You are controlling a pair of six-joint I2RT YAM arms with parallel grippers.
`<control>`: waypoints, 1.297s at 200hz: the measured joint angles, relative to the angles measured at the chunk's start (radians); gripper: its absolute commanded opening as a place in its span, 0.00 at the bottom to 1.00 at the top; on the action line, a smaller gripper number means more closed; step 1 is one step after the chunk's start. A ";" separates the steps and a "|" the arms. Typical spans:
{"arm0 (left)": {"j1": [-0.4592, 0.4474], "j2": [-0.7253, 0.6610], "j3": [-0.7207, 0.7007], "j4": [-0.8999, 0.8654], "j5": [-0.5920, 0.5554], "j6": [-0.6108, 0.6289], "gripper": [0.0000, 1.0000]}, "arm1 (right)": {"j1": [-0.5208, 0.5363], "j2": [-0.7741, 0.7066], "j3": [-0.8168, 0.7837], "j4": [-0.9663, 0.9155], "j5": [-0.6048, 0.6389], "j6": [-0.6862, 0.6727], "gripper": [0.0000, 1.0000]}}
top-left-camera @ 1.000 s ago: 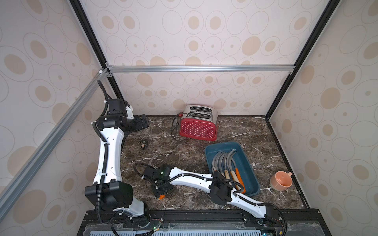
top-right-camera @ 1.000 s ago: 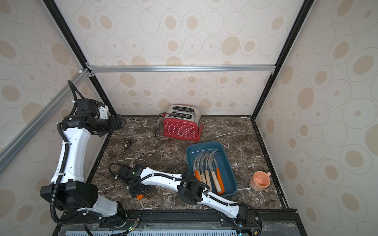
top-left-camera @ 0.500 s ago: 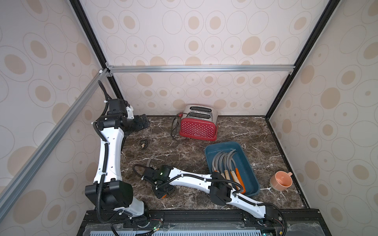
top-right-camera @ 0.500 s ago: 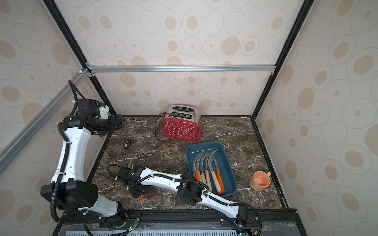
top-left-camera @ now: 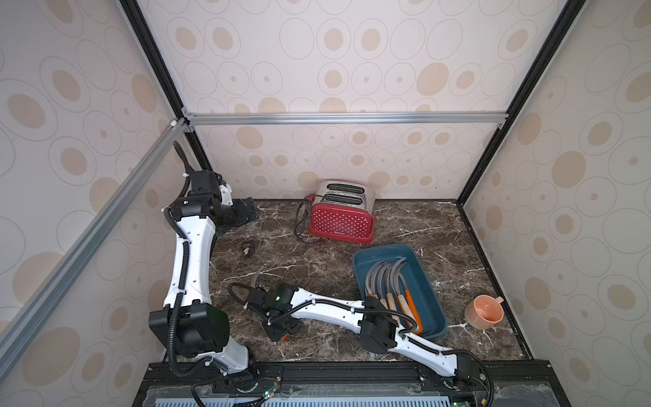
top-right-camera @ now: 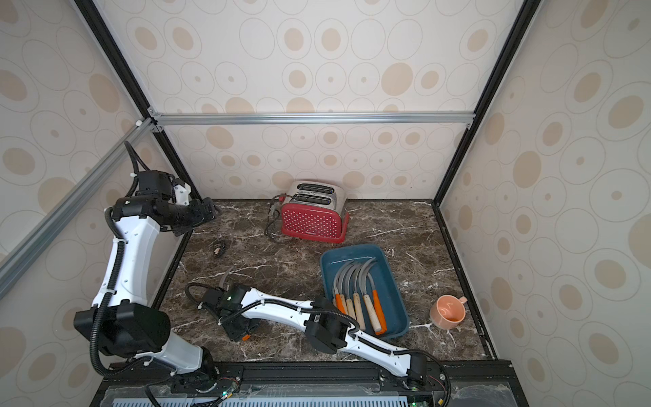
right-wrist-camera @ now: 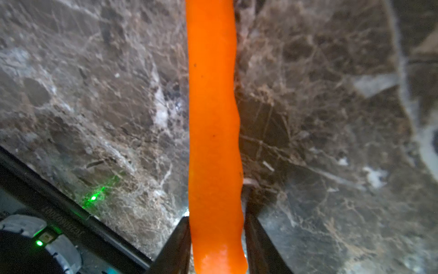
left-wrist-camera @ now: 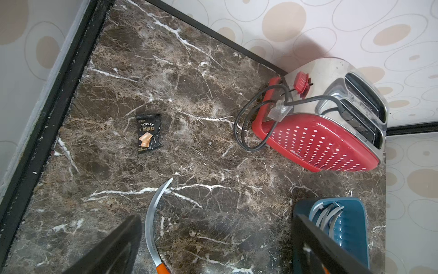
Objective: Put small sickles into storage boxes
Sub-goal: Pick up the sickle at the center of the board.
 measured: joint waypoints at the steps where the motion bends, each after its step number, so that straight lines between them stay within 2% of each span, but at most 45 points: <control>1: 0.000 0.000 0.000 0.000 0.000 0.000 0.99 | 0.000 0.000 0.000 0.000 0.000 -0.002 0.33; 59: 0.000 0.002 0.001 0.000 0.006 -0.005 0.99 | -0.005 0.001 0.000 -0.007 0.002 -0.021 0.20; 67: 0.000 0.002 0.001 0.000 0.007 -0.005 0.99 | -0.005 0.001 0.000 -0.008 0.006 -0.023 0.22; 82: 0.000 0.002 0.001 0.000 0.007 -0.005 0.99 | -0.003 0.001 0.000 -0.013 0.016 -0.028 0.36; 101: 0.000 0.002 0.001 0.000 0.007 -0.005 0.99 | -0.003 0.001 0.000 -0.023 0.031 -0.034 0.41; 160: 0.000 0.002 0.001 0.005 0.007 -0.010 0.99 | -0.003 0.001 0.000 -0.038 0.056 -0.058 0.38; 180: 0.000 0.002 0.001 0.008 0.008 -0.012 0.99 | -0.003 0.002 0.000 -0.038 0.056 -0.068 0.34; 213: 0.000 0.002 0.001 0.015 0.013 -0.016 0.99 | -0.005 0.004 0.001 -0.041 0.056 -0.069 0.22; 243: 0.000 0.002 0.000 0.016 0.019 -0.022 0.99 | -0.003 0.004 0.001 -0.044 0.066 -0.069 0.00; 259: 0.000 0.002 0.000 0.019 0.019 -0.023 0.99 | 0.001 0.004 0.001 -0.053 0.099 -0.068 0.00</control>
